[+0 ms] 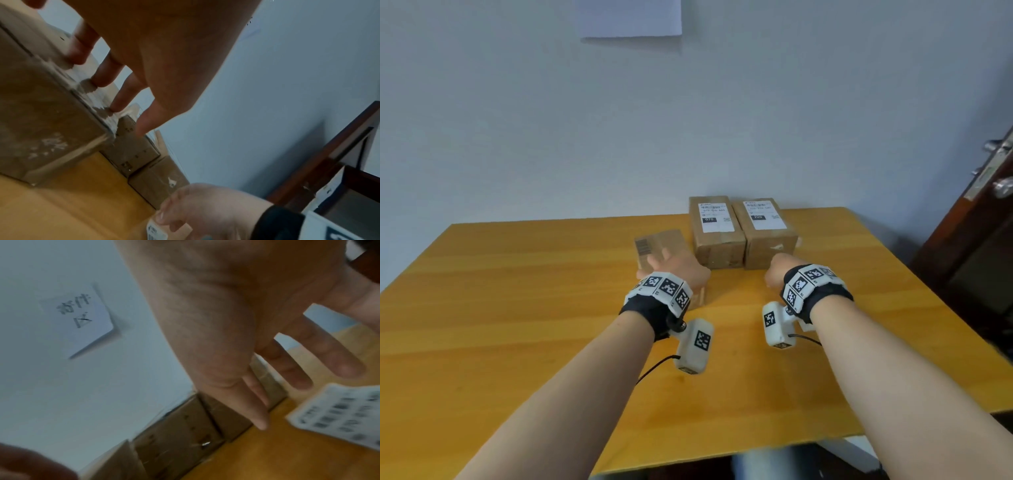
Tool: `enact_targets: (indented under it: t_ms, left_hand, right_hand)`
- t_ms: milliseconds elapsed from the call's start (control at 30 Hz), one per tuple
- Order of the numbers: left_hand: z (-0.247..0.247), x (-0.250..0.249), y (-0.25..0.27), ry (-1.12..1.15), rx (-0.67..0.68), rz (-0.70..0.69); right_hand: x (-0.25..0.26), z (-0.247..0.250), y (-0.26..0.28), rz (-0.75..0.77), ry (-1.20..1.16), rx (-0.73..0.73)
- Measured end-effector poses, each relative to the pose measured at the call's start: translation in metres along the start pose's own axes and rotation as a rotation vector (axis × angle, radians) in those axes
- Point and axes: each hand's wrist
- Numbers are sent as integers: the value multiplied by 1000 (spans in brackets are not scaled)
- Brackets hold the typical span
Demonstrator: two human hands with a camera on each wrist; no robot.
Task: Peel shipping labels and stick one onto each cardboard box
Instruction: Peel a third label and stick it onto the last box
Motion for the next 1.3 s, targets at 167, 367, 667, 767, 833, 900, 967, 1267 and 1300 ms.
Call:
enact_targets:
  t_ms: [167,367,667,767,833,900,967,1267,1300]
  left_hand:
    - [3,-24,9,-1,21,-9]
    - [6,-37,15,-53,59,-45]
    - [17,-21,23,-30,-2,-131]
    - [30,-18,33,-26,60,-185]
    - [35,-18,36,-40,77,-206]
    - [38,-18,37,-13,31,-203]
    - [39,-16,33,90,-62,-172]
    - [65,2,42,765,-270,-304]
    - [66,4,43,833,-288,-303]
  right_hand:
    - [-43,-20,-45,-166,-60,-60]
    - [-41,-34,-46,-235,-176,-4]
    - [-43,-31,-29,-201,-161,-97]
    - [-47,-27,-27,-111,-174,-93]
    - [-42,-19,-17,-89,-187,-137]
    - [-35,-11,-9,-85,-224,-202]
    - [-25,-1,2,-50,-279,-272]
    - [38,44,56,600,-677,-351]
    - [46,47,64,682,-690,-353]
Point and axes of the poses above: each hand's wrist, its own y-axis away from the middle knuckle, its own z-axis out of the back of the hand, x = y × z, and after that the axes turned 13 degrees about -y, right-handed
